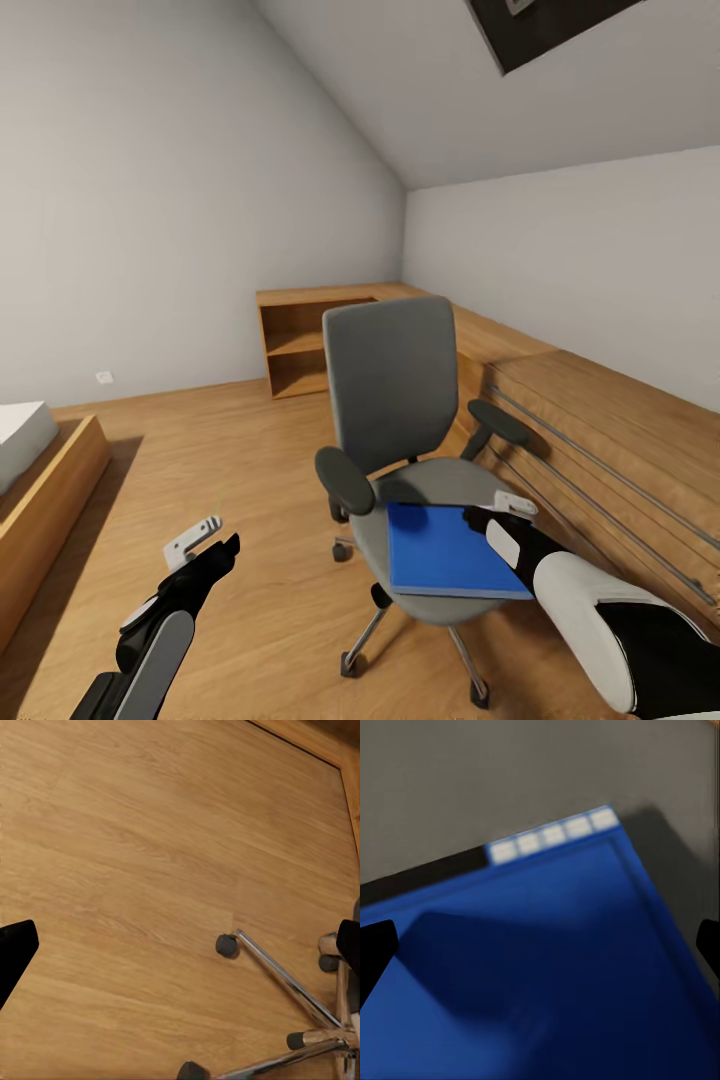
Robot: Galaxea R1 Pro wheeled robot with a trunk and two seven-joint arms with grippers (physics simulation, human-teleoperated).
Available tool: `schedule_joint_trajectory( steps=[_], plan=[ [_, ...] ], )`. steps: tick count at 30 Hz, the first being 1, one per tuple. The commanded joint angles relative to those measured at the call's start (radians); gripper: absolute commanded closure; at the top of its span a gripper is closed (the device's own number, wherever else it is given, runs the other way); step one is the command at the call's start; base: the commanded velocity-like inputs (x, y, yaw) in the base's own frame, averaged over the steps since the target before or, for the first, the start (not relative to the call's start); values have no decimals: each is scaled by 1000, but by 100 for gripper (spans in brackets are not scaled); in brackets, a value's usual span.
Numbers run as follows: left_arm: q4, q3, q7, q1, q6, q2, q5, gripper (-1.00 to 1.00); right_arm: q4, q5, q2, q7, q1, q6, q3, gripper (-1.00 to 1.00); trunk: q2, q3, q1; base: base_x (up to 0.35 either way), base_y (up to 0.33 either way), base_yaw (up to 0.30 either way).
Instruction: In the bedroom, organize the workspace by keeping the computer under the desk, ensuring the monitor is on the desk, placing the keyboard on the desk next to the monitor, placing the mouse on the desk next to the keyboard, moving the folder from the swivel chair onto the desk next to the mouse, stacking the notebook on top of the folder with the pen on top of the notebook, and positioning the swivel chair next to the desk.
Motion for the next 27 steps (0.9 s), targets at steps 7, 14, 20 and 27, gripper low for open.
schedule_joint_trajectory(
  steps=[7, 14, 20, 27],
  plan=[
    [0, -2, 9, 0, 1, 1, 7, -100, -2, -5, 0, -4, 0, 6, 2, -100, 0, -1, 0, -222, 0, 0],
    [0, -2, 9, 0, 1, 1, 7, -100, -2, -5, 1, -4, 0, 6, 2, -100, 0, -1, 0, -36, 0, 0],
    [0, -3, 9, 0, 1, 1, 7, -100, -2, -5, 0, -4, 0, 6, 2, -100, 0, -1, 0, -197, 0, 0],
    [3, -3, 8, -1, 1, 1, 7, -100, -3, -5, 0, -4, 0, 6, 2, -100, 0, -1, 0, -142, 0, 0]
  ],
)
